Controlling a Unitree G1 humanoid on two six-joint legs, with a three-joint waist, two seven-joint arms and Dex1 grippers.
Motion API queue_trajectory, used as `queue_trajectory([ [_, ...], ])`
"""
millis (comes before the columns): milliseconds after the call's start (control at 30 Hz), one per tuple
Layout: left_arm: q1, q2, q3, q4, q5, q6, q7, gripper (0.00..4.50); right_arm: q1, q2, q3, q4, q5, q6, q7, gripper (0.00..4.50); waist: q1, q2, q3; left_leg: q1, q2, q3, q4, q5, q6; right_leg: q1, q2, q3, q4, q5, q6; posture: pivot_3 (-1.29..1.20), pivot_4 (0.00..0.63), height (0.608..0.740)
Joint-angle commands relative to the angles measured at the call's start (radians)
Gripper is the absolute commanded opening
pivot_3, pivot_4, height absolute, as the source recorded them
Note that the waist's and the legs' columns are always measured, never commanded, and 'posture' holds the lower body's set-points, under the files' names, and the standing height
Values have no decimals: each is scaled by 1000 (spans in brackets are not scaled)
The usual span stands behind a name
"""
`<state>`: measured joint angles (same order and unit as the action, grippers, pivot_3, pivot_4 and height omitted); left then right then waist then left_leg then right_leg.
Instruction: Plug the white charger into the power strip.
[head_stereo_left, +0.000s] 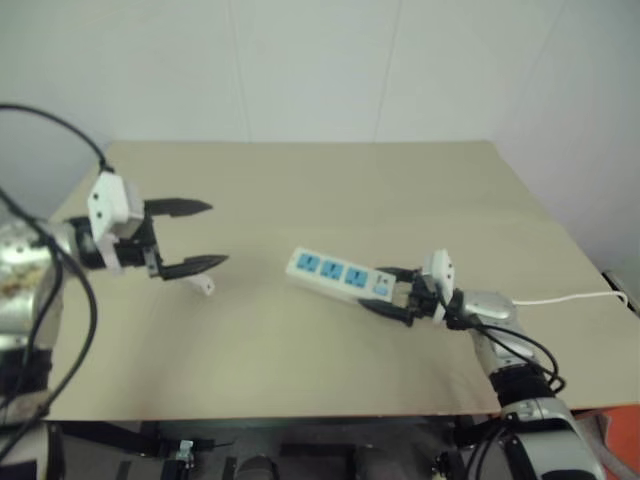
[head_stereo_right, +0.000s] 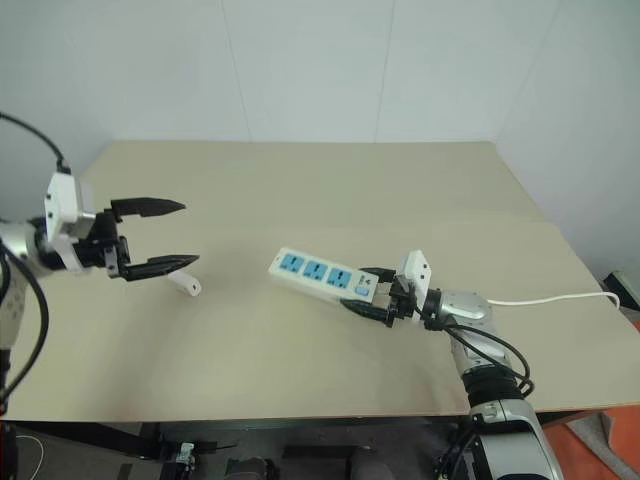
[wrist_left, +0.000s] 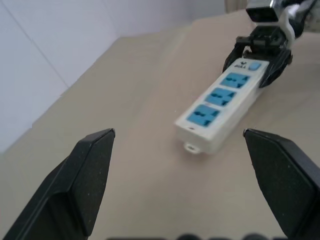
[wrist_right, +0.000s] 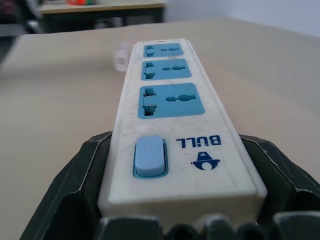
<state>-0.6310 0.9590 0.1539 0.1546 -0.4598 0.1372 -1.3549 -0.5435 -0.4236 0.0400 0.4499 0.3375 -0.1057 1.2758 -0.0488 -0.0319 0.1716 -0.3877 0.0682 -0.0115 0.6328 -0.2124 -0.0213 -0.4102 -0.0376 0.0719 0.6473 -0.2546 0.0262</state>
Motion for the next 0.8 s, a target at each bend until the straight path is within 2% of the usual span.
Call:
queue_trajectory([
  [33, -124, 33, -78, 137, 84, -108, -137, 4500, -16, 13, 35, -3, 5, -32, 81, 3416, 1, 0, 0, 0, 0, 0, 0, 0, 0, 0, 0, 0, 0, 0, 0, 0, 150, 740],
  [167, -311, 87, -282, 319, 201, -289, -260, 4500, -38, 51, 67, 104, -24, -112, 140, 3416, 3, 0, 0, -2, 0, 0, 1, 0, 0, -2, 0, 0, 0, 0, 0, 0, 150, 740],
  [300, -530, 141, -616, 494, 283, -505, -260, 4500, -63, 104, 69, 212, -45, -189, 162, 3416, 3, 0, 1, -4, 0, 0, 1, 0, 0, -3, 0, 0, 1, 1, -3, 0, 150, 740],
  [467, -739, 99, -902, 669, 295, -623, -260, 4500, -102, 126, 76, 340, -93, -253, 176, 3416, 4, 0, 1, -5, 0, 0, 2, 0, 0, -4, 0, 1, 2, 0, 0, 0, 150, 740],
  [633, -859, 53, -1152, 787, 284, -707, -260, 4500, -133, 135, 75, 434, -123, -295, 182, 3416, 0, 0, 1, -6, 0, 0, 3, 0, 0, -6, 0, 1, 2, 0, 0, 0, 150, 740],
  [800, -927, -38, -1266, 903, 304, -759, -260, 4500, -155, 137, 76, 476, -140, -305, 190, 3416, 2, 0, 1, -6, 0, 0, 5, 0, 0, -6, 0, 1, 5, 0, 1, 0, 150, 740],
])
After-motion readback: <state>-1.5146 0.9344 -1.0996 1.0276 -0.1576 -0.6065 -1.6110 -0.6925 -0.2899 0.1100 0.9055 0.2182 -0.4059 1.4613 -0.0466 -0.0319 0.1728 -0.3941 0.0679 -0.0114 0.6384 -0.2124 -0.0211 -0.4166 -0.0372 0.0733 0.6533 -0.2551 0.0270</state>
